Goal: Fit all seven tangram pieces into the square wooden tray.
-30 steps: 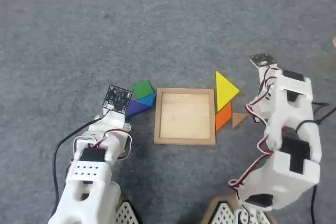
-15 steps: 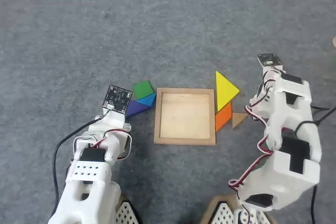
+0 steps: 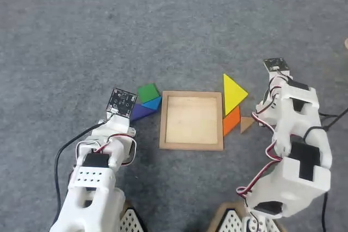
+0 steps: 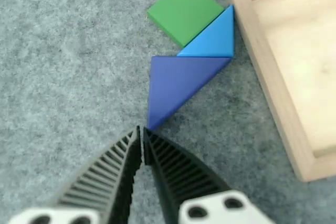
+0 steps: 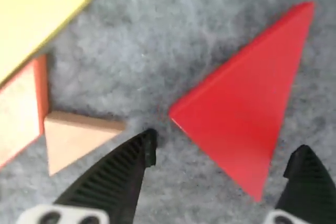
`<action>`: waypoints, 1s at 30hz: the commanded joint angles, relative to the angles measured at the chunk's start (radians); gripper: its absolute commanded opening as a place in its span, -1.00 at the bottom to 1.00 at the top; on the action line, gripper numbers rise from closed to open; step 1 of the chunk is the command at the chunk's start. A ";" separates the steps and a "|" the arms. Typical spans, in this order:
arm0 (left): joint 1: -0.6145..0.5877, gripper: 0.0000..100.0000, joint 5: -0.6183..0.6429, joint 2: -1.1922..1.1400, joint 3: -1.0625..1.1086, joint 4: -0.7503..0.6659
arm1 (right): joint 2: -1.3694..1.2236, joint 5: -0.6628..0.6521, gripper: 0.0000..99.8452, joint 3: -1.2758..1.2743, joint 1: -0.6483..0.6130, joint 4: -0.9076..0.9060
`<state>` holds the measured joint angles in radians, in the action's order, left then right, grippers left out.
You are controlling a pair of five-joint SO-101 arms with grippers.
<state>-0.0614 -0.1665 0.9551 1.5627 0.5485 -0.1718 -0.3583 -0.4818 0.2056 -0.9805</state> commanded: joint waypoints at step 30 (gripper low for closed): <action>0.000 -0.97 0.002 -0.002 -0.042 -0.015 | -0.093 0.295 -0.22 0.152 -0.039 0.039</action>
<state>-0.0614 -0.1665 0.9551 1.5627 0.5485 -0.2455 -0.0760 -0.3974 0.1703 -0.9574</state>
